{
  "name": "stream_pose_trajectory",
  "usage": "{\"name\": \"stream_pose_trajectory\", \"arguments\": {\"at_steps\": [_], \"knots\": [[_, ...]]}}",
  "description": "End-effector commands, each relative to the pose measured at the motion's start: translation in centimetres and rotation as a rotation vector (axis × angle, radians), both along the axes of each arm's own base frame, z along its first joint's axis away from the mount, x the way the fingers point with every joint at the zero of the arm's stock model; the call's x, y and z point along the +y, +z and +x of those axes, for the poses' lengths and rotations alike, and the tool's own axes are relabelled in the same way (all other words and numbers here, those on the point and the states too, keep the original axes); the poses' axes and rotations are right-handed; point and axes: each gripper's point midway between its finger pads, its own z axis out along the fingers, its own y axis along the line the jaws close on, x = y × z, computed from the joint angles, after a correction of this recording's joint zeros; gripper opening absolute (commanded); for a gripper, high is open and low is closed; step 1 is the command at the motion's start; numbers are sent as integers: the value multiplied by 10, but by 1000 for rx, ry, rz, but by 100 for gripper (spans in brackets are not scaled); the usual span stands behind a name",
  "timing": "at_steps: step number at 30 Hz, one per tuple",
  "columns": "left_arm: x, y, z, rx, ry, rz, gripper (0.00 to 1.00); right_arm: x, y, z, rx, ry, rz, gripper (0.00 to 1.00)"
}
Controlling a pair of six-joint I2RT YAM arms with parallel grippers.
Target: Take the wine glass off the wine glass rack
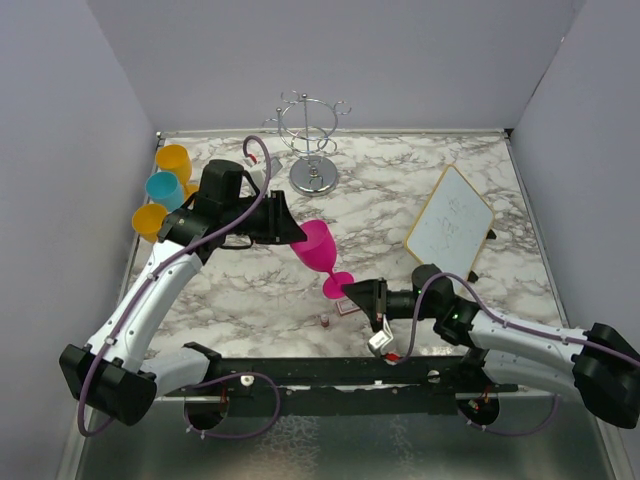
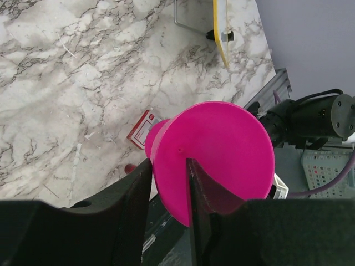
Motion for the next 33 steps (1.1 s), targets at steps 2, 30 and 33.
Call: {"name": "stream_pose_trajectory", "arguments": {"at_steps": [2, 30, 33], "knots": [[-4, -2, -11, 42, -45, -22, 28, 3, 10, 4, -78, -13, 31, 1], [149, -14, 27, -125, 790, 478, 0, -4, 39, -4, 24, -35, 164, 100], [177, -22, 21, -125, 937, 535, 0, -4, 43, -4, 43, -39, 172, 99]]}}
